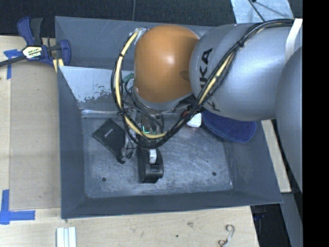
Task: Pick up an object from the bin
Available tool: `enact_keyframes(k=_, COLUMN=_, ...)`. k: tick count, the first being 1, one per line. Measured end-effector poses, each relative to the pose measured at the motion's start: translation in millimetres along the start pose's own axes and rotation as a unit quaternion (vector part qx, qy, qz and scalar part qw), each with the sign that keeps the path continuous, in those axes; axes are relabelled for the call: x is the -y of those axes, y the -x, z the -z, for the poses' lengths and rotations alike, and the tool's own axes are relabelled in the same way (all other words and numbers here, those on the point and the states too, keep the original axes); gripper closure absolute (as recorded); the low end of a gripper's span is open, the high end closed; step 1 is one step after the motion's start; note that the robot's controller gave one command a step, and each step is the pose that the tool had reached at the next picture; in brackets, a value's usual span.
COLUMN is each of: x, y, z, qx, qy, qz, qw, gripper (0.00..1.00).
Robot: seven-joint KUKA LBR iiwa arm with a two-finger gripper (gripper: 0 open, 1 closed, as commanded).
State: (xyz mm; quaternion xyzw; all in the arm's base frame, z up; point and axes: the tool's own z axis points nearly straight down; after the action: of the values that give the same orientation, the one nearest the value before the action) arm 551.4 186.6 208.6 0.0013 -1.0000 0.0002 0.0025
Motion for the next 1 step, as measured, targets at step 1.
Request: enact_keyframes(k=1, x=17.1, y=0.1, z=-143.2, qx=0.0001, qy=-0.001, qz=-0.069, qw=0.9976, gripper=0.0)
